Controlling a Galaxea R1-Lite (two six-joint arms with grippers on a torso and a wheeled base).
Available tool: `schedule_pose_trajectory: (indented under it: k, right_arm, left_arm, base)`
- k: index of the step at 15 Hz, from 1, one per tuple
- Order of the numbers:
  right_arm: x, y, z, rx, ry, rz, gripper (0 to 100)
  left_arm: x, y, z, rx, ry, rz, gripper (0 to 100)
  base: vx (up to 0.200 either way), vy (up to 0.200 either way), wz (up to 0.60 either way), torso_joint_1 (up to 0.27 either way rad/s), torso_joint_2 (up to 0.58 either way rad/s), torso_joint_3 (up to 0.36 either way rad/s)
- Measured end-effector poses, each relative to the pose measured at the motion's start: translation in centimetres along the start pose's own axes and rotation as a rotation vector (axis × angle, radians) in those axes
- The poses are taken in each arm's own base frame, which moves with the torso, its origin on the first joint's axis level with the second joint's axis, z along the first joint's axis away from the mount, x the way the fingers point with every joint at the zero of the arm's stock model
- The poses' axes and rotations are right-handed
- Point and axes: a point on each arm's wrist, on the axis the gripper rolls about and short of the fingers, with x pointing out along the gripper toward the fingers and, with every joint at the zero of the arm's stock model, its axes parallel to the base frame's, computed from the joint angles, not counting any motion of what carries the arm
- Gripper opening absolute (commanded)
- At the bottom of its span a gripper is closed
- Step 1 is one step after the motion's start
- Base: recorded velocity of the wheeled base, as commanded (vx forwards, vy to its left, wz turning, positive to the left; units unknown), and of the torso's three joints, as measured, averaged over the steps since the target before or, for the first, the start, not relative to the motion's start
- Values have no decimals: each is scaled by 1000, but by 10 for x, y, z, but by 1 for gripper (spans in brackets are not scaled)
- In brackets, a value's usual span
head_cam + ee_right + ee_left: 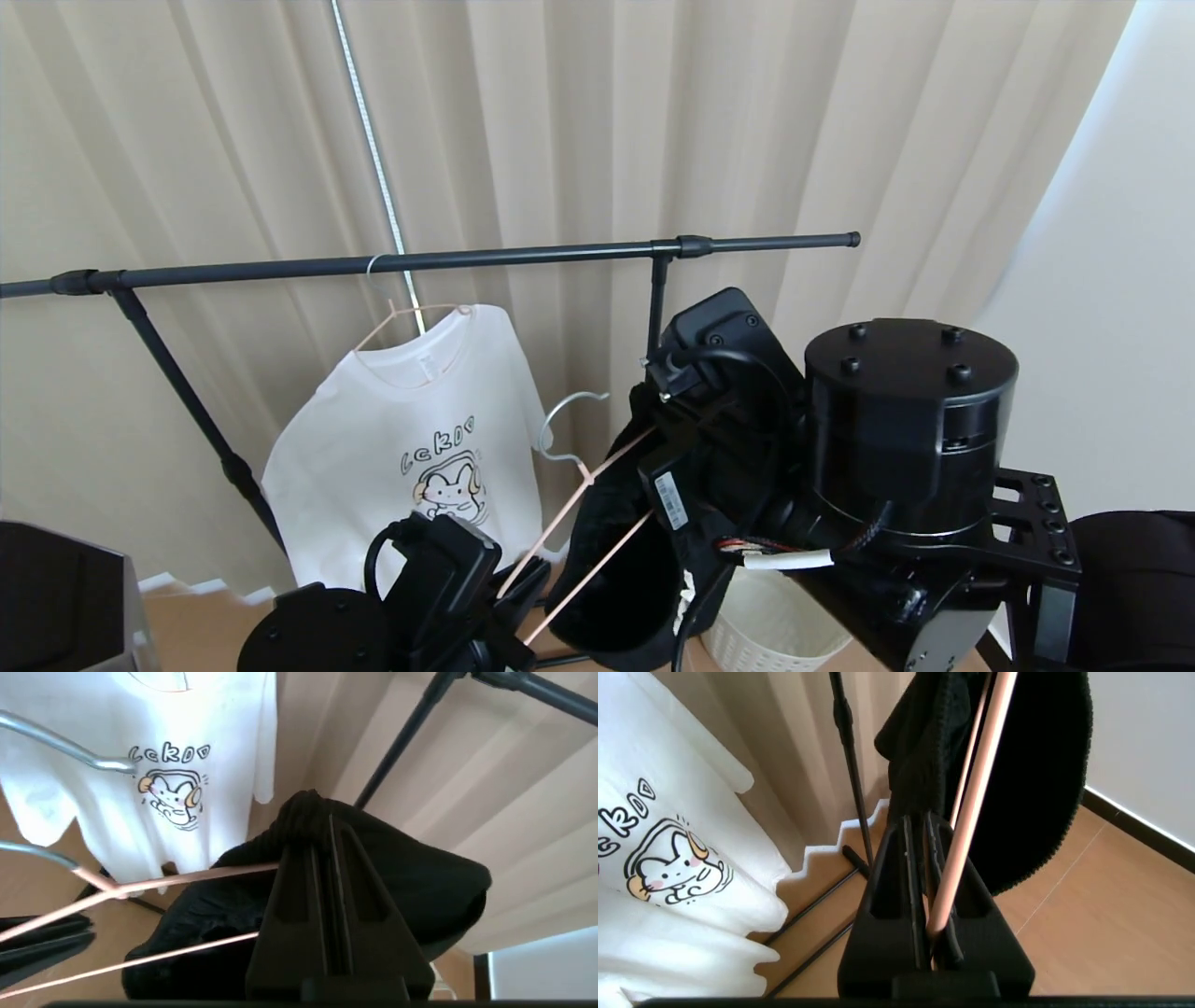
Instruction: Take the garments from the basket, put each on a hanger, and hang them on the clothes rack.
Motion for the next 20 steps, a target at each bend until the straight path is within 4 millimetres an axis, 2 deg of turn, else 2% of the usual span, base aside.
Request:
schedule_pose_trajectory:
  k: [4,11,12,20]
  right_arm:
    - [-9,11,9,56,-69,41,0]
    - [-11,13,10,64,-74,50,0]
    - [-11,13,9,64,-74,51,100]
    - [-2,-4,14,98,-109,-13,100]
  left_arm:
    - [1,0,0,-1,1,6,0]
    - [3,0,2,-10,-12,24,0]
    - [3,0,3,-10,-15,24,0]
    - [-3,0,7,-14,-36,19,0]
  base:
    - [0,0,0,0,0,0]
    - [0,0,0,0,0,0]
    - [0,0,0,0,0,0]
    - [0,0,0,0,0,0]
